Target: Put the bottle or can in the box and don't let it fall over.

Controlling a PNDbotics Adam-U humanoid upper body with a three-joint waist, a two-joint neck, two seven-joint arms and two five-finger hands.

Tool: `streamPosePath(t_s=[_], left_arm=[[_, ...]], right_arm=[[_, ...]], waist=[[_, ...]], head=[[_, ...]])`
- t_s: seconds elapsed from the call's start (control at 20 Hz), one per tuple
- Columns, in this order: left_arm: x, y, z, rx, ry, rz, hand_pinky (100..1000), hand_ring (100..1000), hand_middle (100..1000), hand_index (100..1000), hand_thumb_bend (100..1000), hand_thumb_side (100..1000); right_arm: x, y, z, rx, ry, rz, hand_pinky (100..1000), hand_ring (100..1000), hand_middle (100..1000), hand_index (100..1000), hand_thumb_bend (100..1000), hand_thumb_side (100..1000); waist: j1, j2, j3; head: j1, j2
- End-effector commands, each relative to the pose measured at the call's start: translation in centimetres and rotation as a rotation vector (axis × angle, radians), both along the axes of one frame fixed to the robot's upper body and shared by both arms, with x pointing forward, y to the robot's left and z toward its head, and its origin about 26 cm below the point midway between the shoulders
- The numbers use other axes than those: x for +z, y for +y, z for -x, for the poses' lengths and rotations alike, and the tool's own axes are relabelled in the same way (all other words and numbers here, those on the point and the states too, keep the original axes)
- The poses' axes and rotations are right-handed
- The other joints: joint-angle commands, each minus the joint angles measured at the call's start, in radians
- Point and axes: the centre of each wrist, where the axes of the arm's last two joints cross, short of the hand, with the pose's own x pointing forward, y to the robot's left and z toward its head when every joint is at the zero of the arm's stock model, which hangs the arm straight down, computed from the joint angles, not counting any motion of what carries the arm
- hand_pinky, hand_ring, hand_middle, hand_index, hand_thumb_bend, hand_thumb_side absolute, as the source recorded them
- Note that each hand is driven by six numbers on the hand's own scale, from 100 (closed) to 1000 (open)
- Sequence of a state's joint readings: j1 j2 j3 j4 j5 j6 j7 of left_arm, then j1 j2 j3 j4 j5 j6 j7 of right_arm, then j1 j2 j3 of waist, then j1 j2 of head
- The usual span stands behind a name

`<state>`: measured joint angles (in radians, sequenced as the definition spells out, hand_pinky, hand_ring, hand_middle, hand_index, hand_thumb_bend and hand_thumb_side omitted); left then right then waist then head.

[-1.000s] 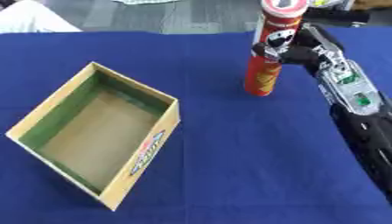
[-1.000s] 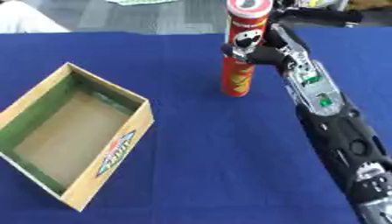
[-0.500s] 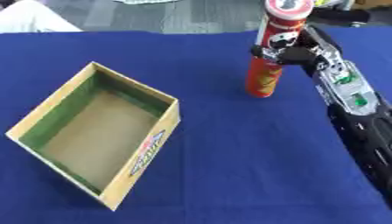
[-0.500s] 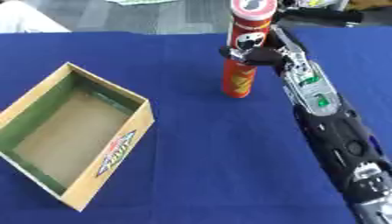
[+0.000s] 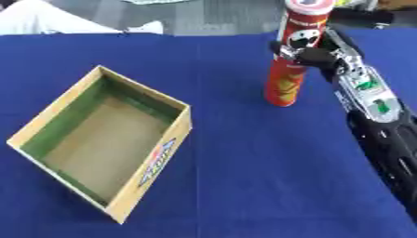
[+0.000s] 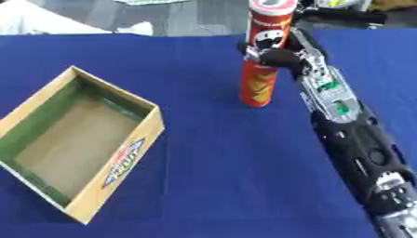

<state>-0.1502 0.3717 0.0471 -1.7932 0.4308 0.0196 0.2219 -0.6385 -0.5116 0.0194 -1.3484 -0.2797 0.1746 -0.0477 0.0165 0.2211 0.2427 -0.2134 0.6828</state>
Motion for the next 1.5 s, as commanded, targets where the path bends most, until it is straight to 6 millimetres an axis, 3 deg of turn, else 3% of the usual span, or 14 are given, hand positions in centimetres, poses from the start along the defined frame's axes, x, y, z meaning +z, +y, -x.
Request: streamPosePath(t_s=[0.05,0.35,0.75,1.1,1.5], left_arm=[[0.9,0.4,-0.1,0.006,-0.028,-0.018,737,942,894,854,489,915],[0.9,0.4,0.0,0.009,-0.029,-0.018,738,940,894,854,489,915],[0.9,0.5,0.0,0.010,-0.027,-0.021,738,939,894,854,489,915],[0.8,0.5,0.0,0.009,-0.023,-0.023,738,940,895,854,489,915],[0.7,0.6,0.0,0.008,-0.018,-0.024,737,941,895,854,491,914]], right_arm=[[1.6,-0.4,0.3,0.000,-0.043,-0.001,912,1000,1000,412,268,100],[2.6,-0.2,0.9,0.006,-0.078,-0.006,913,1000,998,380,262,100],[6.1,1.6,2.4,0.066,-0.168,0.021,913,1000,990,372,275,100],[9.5,4.7,3.9,0.174,-0.223,0.030,913,1000,983,370,278,100],[12.2,9.6,5.5,0.359,-0.255,0.049,915,1000,981,374,278,100]], waist=[[0.001,-0.013,0.000],[0.001,-0.016,-0.003],[0.002,-0.021,-0.007],[0.001,-0.027,-0.007],[-0.002,-0.038,-0.006]], head=[[0.002,-0.013],[0.001,-0.012],[-0.003,-0.007],[-0.006,-0.003],[-0.012,0.005]])
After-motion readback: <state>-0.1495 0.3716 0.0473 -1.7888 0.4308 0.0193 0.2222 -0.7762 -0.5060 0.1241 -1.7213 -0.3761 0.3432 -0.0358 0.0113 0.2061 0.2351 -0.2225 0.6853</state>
